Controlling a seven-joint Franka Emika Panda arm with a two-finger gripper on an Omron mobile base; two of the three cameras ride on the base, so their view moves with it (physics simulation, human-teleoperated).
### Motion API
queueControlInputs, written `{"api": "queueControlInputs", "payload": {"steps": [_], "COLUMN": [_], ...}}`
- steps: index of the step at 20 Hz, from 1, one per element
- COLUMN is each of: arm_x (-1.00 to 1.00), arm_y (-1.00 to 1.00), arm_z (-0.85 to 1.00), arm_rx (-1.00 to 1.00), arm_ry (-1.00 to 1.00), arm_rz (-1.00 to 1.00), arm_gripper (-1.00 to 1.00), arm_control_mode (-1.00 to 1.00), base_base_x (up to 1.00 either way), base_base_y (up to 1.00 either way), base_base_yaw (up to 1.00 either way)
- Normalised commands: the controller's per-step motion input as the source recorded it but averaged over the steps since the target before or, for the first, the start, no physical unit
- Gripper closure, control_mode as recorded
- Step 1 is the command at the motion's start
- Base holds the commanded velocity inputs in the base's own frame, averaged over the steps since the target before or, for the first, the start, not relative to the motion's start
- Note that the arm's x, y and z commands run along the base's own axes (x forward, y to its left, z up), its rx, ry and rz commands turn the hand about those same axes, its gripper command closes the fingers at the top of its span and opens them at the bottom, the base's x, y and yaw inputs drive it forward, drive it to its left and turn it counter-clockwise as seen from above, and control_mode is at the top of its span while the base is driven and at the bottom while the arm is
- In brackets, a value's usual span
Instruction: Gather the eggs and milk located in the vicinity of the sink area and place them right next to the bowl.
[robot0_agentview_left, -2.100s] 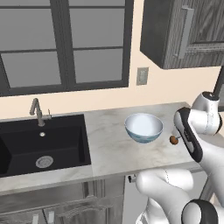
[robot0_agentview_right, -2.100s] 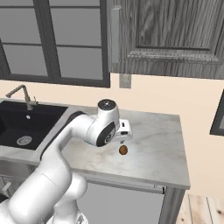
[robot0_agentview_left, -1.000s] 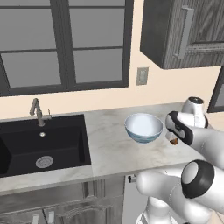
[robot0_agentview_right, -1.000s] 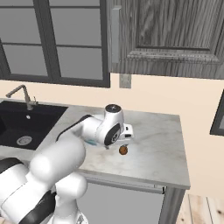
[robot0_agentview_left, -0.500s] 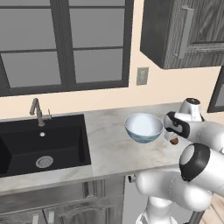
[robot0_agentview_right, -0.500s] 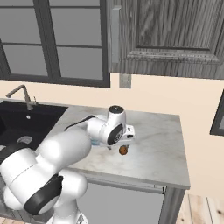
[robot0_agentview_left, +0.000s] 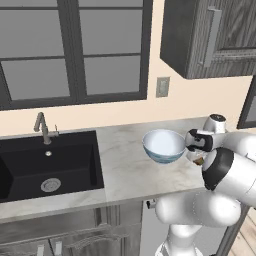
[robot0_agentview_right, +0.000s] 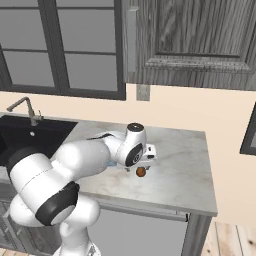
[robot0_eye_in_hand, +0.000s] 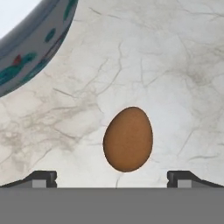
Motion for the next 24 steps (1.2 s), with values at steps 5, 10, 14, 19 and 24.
{"api": "queueControlInputs", "payload": {"steps": [5, 10, 14, 19, 24], "arm_x": [0.15, 0.15, 0.06, 0.05, 0.08], "arm_y": [-0.07, -0.02, 0.00, 0.00, 0.00], "arm_z": [-0.17, -0.17, -0.16, -0.18, -0.21], "arm_rx": [0.00, 0.00, 0.00, 0.00, 0.00], "arm_ry": [0.01, 0.01, 0.00, 0.00, 0.00], "arm_rz": [0.00, 0.00, 0.00, 0.00, 0.00], "arm_gripper": [-1.00, -1.00, -1.00, -1.00, -1.00], "arm_control_mode": [-1.00, -1.00, -1.00, -1.00, -1.00], "base_base_x": [0.00, 0.00, 0.00, 0.00, 0.00], "base_base_y": [0.00, 0.00, 0.00, 0.00, 0.00], "base_base_yaw": [0.00, 0.00, 0.00, 0.00, 0.00]}}
